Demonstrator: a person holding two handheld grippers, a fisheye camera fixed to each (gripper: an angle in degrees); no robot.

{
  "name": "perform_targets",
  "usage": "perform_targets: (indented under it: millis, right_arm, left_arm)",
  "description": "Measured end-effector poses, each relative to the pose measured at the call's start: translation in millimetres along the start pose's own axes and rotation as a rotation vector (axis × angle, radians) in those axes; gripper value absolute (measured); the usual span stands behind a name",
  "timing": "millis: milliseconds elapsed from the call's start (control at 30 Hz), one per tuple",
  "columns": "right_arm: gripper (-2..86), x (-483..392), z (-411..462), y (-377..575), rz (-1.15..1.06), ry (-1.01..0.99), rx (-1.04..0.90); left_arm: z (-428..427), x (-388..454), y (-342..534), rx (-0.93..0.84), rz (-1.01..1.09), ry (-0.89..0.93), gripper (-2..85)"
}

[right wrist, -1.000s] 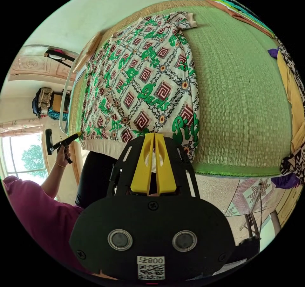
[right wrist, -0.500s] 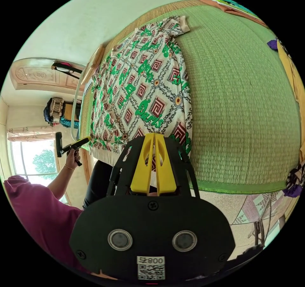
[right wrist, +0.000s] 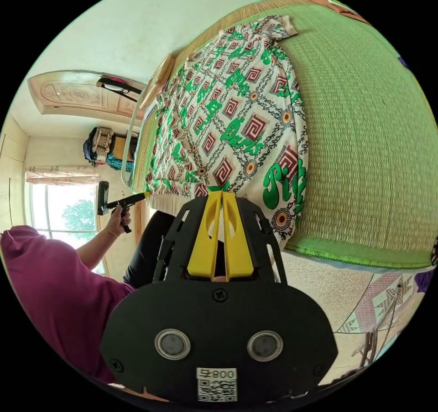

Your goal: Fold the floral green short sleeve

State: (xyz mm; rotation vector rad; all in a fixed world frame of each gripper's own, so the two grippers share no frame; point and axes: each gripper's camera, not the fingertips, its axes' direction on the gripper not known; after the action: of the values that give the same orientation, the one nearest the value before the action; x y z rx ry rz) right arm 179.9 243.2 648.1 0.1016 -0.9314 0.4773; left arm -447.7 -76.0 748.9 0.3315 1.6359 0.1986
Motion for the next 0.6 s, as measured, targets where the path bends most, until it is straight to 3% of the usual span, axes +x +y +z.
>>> perform_targets:
  millis: [167, 267, 600]
  right_arm:
    - [0.3, -2, -24, 6, -0.013, -0.003, -0.025]
    - [0.9, 0, -48, 4, 0.011, -0.058, 0.042]
    - [7.7, 15, -143, -110, 0.021, 0.161, 0.382]
  left_arm:
    - [33, -9, -1, -0.034, -0.008, -0.01, 0.3]
    - [42, -12, -12, 0.057, -0.03, 0.048, 0.4]
    - [147, 83, -159, 0.107, 0.362, 0.276, 2.7]
